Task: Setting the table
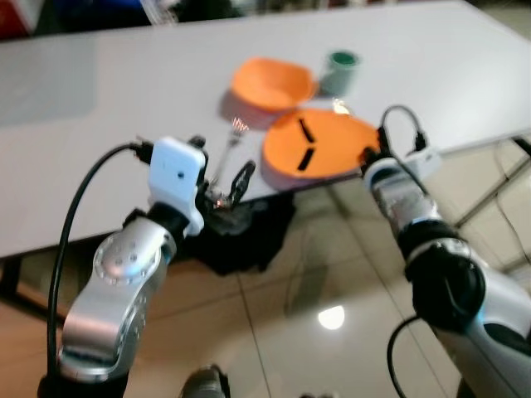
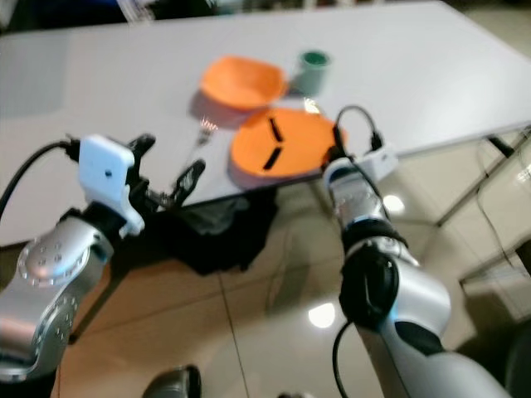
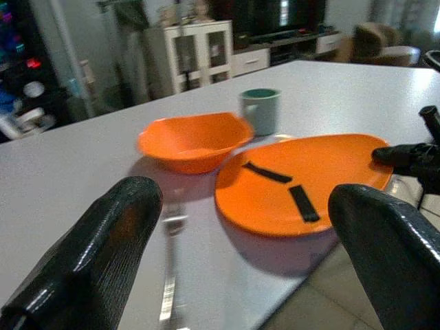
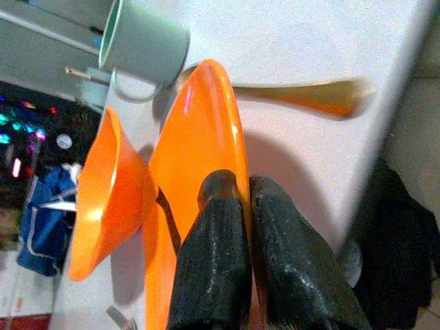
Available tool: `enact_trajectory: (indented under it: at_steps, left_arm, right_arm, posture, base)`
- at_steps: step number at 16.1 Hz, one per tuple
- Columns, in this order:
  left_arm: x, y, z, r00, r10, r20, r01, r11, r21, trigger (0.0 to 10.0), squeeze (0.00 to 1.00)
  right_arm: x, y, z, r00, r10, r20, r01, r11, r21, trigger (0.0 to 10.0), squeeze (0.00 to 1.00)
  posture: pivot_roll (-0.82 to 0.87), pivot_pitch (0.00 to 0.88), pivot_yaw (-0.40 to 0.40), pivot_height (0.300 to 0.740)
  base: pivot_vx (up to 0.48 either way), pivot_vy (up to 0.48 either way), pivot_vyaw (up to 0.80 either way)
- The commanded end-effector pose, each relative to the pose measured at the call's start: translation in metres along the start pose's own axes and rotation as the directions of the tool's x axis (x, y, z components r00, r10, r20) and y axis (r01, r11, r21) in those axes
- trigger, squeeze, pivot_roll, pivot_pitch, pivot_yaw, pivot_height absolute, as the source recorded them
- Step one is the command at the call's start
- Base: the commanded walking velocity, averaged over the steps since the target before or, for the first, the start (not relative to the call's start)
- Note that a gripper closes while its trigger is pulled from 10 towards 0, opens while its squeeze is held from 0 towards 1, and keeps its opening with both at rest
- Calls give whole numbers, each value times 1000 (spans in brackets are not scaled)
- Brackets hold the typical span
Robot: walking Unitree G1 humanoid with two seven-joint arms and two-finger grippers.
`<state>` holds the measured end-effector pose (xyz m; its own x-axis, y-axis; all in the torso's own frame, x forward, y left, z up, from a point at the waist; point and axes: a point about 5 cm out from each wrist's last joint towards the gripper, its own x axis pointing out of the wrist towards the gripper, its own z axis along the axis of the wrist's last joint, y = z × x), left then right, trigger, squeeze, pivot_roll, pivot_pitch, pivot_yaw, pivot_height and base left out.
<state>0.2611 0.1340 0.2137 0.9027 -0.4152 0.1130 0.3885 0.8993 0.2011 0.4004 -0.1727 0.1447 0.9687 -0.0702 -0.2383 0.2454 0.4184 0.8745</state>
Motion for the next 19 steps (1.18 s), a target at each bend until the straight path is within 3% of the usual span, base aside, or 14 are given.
enact_trajectory:
  at_steps: [1, 4, 13, 15, 17, 19]
  left_arm:
    - [0, 0, 0, 1000, -8, 0, 8, 1000, 4, 10000, 0]
    - [0, 1, 0, 1000, -8, -3, 8, 1000, 1, 10000, 0]
    - [0, -5, -2, 999, -42, -13, 42, 999, 6, 10000, 0]
    - [-5, -15, -2, 990, -137, -15, 137, 990, -35, 10000, 0]
    - [-9, -22, -4, 981, -194, -29, 193, 981, -26, 10000, 0]
    - [-10, -22, -9, 979, -194, -61, 195, 981, -2, 10000, 0]
  right_arm:
    - [1, 10, -4, 1000, 28, -12, -28, 1000, -4, 10000, 0]
    - [1, 8, -4, 1000, 15, -20, -15, 1000, -9, 10000, 0]
    - [0, -3, 1, 1000, -20, 4, 20, 1000, 5, 10000, 0]
    - [0, 0, 1, 1000, -16, 5, 16, 1000, -7, 10000, 0]
    - [1, 3, 1, 1000, -15, 6, 15, 1000, -14, 10000, 0]
    - [1, 6, -2, 1000, -17, 1, 17, 1000, -20, 10000, 0]
  posture:
    - [103, 111, -32, 740]
    - [106, 111, -32, 740]
    - [108, 111, -28, 740]
    - [112, 116, -28, 740]
    - [116, 120, -30, 740]
    - [117, 126, -28, 740]
  base:
    - [405, 0, 0]
    - [401, 0, 0]
    - [0, 0, 0]
    - [0, 0, 0]
    - [0, 0, 0]
    - [0, 0, 0]
